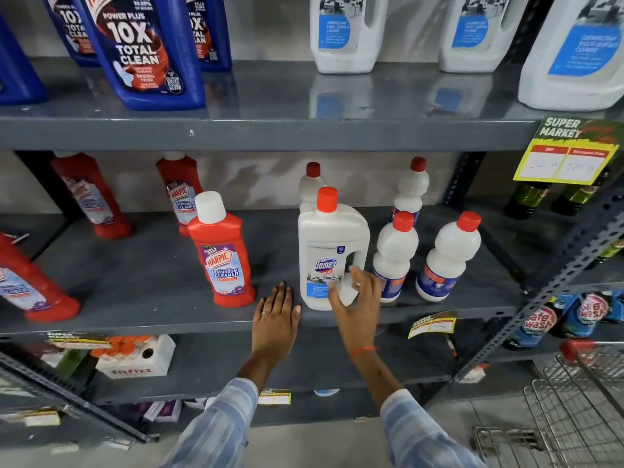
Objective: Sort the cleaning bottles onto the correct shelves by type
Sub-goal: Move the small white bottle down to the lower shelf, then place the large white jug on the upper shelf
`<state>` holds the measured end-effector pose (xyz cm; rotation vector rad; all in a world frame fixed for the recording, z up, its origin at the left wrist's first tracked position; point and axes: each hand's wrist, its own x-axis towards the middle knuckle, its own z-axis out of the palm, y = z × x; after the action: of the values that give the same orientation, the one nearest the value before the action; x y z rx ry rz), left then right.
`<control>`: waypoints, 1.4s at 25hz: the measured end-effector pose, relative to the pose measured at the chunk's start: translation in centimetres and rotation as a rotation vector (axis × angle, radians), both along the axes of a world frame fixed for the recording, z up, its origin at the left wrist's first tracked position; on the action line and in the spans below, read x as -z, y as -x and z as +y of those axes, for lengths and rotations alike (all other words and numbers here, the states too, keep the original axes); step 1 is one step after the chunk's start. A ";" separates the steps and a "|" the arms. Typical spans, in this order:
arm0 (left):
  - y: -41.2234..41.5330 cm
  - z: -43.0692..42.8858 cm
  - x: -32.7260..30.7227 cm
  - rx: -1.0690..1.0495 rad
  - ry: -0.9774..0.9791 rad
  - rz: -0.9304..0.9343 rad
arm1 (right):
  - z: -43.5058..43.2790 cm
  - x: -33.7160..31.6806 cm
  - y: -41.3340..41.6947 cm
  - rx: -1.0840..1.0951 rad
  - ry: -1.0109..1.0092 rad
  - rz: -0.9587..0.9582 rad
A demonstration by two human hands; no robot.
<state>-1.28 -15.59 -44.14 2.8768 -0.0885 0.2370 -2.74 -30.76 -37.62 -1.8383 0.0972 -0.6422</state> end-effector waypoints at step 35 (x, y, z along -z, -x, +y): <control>0.8 -2.3 -30.1 0.013 0.061 -0.861 | -4.6 -30.3 6.6 -0.525 0.042 -0.220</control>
<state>-2.13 -17.89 -14.03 2.4945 -0.2439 1.4120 -9.33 -35.34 -7.35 -1.7211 -0.5317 -0.4676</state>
